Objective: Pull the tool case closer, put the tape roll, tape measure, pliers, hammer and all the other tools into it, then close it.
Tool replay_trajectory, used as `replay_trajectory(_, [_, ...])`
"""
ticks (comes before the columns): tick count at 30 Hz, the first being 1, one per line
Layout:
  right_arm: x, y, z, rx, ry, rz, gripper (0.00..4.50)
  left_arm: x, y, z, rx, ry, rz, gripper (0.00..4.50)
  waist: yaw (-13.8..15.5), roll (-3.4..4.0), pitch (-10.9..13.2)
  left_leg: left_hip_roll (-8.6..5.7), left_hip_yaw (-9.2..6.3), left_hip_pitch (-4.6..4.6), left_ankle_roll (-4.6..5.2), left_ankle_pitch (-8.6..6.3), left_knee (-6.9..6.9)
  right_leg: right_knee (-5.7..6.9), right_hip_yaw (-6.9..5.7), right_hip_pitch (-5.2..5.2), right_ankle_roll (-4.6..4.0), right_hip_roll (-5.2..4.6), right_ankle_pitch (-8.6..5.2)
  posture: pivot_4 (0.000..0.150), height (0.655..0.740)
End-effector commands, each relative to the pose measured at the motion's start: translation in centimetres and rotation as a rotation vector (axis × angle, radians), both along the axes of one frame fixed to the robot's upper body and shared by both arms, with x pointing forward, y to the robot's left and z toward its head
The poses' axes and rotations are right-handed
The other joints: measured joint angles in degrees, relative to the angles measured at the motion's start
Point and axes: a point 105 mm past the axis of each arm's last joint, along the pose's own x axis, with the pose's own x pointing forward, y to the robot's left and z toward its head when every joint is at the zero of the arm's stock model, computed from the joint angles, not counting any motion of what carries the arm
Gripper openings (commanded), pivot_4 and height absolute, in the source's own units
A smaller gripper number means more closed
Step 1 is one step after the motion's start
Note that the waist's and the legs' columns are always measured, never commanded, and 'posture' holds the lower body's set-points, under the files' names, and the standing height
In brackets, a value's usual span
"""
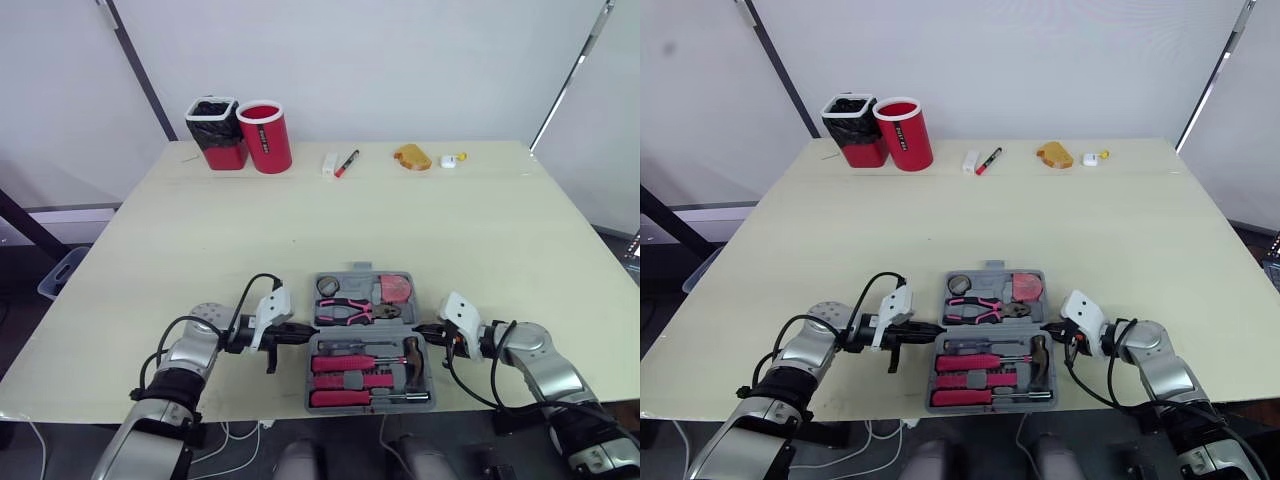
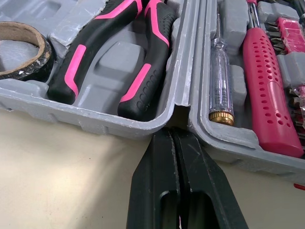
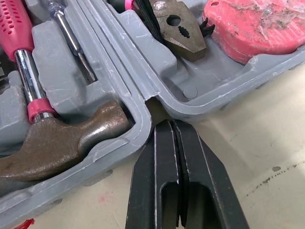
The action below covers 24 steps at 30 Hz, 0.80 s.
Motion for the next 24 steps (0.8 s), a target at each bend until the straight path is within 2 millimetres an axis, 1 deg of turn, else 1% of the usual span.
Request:
replay_trajectory(1, [0.1, 0.5, 0.4, 0.010, -0.021, 0.019, 0.00, 0.5, -0.3, 0.2, 0.017, -0.053, -0.002, 0.09, 0.03, 0.00, 0.00, 0.00, 0.00, 0.00, 0.00, 0.00, 0.00, 0.00, 0.00, 0.00, 0.00, 0.00, 0.00, 0.150, 0.7400])
replay_trajectory(3, [0.0, -0.3, 0.4, 0.007, -0.027, -0.004, 0.00, 0.5, 0.3, 0.3, 0.028, -0.059, 0.005, 0.09, 0.11, 0.00, 0.00, 0.00, 0.00, 0.00, 0.00, 0.00, 0.00, 0.00, 0.00, 0.00, 0.00, 0.00, 0.00, 0.150, 0.7400])
replay_trajectory(6, [-0.2, -0.9, 1.4, 0.102, -0.004, -0.045, 0.00, 0.4, 1.0, 0.4, 0.041, -0.076, 0.012, 0.09, 0.19, 0.00, 0.00, 0.00, -0.01, -0.02, 0.00, 0.00, 0.00, 0.00, 0.00, 0.00, 0.00, 0.00, 0.00, 0.150, 0.7400])
replay_trajectory(8, [-0.1, -1.8, 1.9, 0.112, -0.030, -0.086, 0.00, 0.8, 1.4, 1.0, 0.045, -0.113, 0.025, 0.09, 0.19, 0.00, 0.00, 0.00, -0.01, -0.03, 0.00, 0.00, 0.00, -0.01, 0.00, 0.00, 0.00, 0.00, 0.00, 0.150, 0.7400])
replay_trajectory(11, [-0.1, -3.4, 2.3, 0.124, -0.036, -0.135, 0.00, 1.4, 1.8, 2.5, 0.012, -0.167, 0.064, 0.09, 0.19, 0.01, 0.01, 0.00, -0.01, -0.05, 0.00, 0.00, 0.00, -0.02, 0.00, -0.01, 0.00, -0.01, 0.00, 0.150, 0.7400])
replay_trajectory(13, [-0.5, -4.0, 2.6, 0.148, -0.014, -0.147, 0.00, 1.4, 1.9, 3.3, -0.017, -0.180, 0.077, 0.09, 0.20, 0.00, 0.01, 0.00, -0.01, -0.06, 0.00, 0.00, 0.01, -0.02, 0.00, -0.01, 0.00, -0.01, 0.00, 0.150, 0.7400])
replay_trajectory(15, [-0.4, -4.6, 3.0, 0.168, -0.017, -0.172, 0.00, 1.0, 2.0, 3.7, -0.030, -0.184, 0.063, 0.09, 0.13, 0.01, 0.01, 0.00, -0.01, -0.06, 0.00, 0.00, 0.01, -0.02, -0.01, -0.01, 0.00, -0.02, 0.00, 0.150, 0.7400])
replay_trajectory(17, [-0.2, -4.9, 3.7, 0.229, 0.005, -0.201, 0.50, 0.1, 1.7, 4.0, -0.028, -0.188, 0.019, 0.00, 0.15, 0.01, 0.01, 0.00, -0.01, -0.04, 0.00, 0.00, 0.01, -0.01, 0.00, -0.01, 0.00, -0.02, 0.00, 0.150, 0.7400])
replay_trajectory(18, [-0.1, -4.8, 4.2, 0.273, 0.022, -0.210, 0.64, -0.4, 1.4, 4.1, -0.026, -0.189, -0.013, 0.00, 0.12, 0.01, 0.01, 0.01, -0.02, -0.05, 0.00, 0.00, 0.01, -0.01, -0.01, -0.01, 0.00, -0.01, 0.00, 0.150, 0.7400])
replay_trajectory(19, [0.0, -4.6, 4.7, 0.323, 0.051, -0.212, 1.22, -0.8, 0.9, 4.3, -0.039, -0.191, -0.038, 0.00, 0.08, 0.01, 0.01, 0.01, -0.01, -0.05, 0.00, 0.00, 0.01, -0.02, 0.00, -0.01, 0.00, -0.01, 0.00, 0.150, 0.7400])
replay_trajectory(21, [0.4, -4.2, 5.5, 0.377, 0.074, -0.213, 1.74, -1.6, -0.1, 4.7, -0.069, -0.183, -0.082, 0.00, 0.13, 0.02, 0.02, 0.02, 0.00, -0.05, 0.00, 0.00, 0.01, -0.02, 0.00, -0.01, 0.00, -0.02, 0.00, 0.150, 0.7400])
replay_trajectory(22, [0.7, -4.1, 5.8, 0.392, 0.080, -0.218, 2.37, -2.0, -0.6, 4.9, -0.084, -0.178, -0.100, 0.00, 0.16, 0.02, 0.02, 0.02, -0.01, -0.06, 0.00, 0.00, 0.01, -0.01, 0.00, -0.01, 0.00, -0.02, 0.00, 0.150, 0.7400])
replay_trajectory(23, [1.1, -3.9, 6.2, 0.411, 0.094, -0.216, 2.81, -2.5, -1.4, 5.1, -0.105, -0.169, -0.128, 0.00, 0.17, 0.02, 0.02, 0.02, -0.01, -0.06, 0.00, 0.00, 0.01, -0.01, 0.00, -0.01, 0.00, -0.02, 0.00, 0.150, 0.7400])
replay_trajectory(24, [1.6, -3.6, 6.5, 0.425, 0.111, -0.213, 3.15, -3.0, -2.2, 5.3, -0.136, -0.154, -0.148, 0.00, 0.17, 0.02, 0.02, 0.02, -0.01, -0.05, 0.00, 0.00, 0.01, -0.01, 0.00, -0.01, 0.00, -0.02, 0.00, 0.150, 0.7400])
